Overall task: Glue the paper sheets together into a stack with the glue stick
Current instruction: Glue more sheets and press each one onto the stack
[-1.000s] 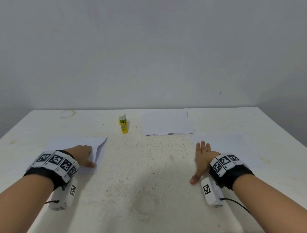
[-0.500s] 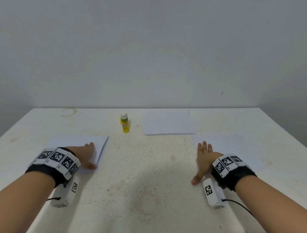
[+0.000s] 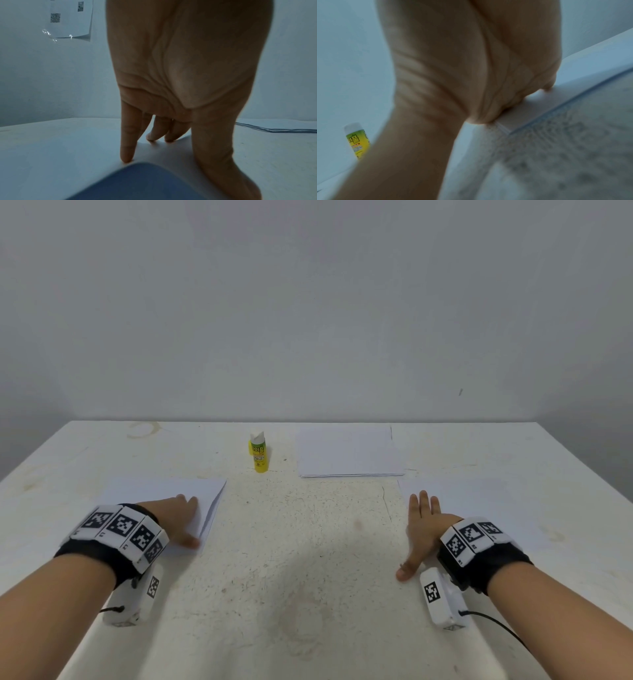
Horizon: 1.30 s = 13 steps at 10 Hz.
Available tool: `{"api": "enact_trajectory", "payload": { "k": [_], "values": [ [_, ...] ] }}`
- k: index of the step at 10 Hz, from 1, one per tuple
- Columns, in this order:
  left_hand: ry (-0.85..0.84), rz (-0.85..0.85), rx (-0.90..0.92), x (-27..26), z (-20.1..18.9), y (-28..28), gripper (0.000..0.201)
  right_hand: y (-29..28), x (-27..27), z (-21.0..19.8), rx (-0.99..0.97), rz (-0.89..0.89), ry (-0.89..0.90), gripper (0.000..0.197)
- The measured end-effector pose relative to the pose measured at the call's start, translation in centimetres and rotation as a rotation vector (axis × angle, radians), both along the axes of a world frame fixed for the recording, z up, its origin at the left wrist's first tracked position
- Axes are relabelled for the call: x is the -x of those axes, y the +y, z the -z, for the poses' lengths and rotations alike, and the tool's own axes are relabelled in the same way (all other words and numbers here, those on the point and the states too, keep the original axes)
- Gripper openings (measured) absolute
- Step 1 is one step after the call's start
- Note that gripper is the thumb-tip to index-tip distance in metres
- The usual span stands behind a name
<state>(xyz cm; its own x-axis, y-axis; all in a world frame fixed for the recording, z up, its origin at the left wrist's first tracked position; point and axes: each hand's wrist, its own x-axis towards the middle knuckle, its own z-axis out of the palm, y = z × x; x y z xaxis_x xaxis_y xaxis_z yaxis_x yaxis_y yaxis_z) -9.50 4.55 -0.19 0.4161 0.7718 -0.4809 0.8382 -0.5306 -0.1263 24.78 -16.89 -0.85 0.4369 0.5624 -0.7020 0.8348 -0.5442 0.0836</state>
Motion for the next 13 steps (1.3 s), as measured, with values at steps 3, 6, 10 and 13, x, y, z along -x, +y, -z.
{"api": "enact_trajectory", "payload": {
  "k": [3,6,10,13],
  "values": [
    [-0.006,-0.045,0.015,-0.1,-0.3,-0.8,0.060,0.0,0.1,-0.2,0.004,0.001,0.003,0.158],
    [-0.102,-0.016,0.028,0.7,-0.7,0.5,0.043,0.0,0.2,-0.2,0.010,0.004,-0.006,0.158],
    [-0.206,-0.117,0.108,1.7,-1.6,1.4,0.034,0.0,0.3,-0.2,0.006,0.008,0.000,0.156],
    [-0.250,-0.077,-0.076,1.8,-1.0,1.8,0.031,0.1,0.2,0.0,0.001,0.012,-0.001,0.157]
  ]
}}
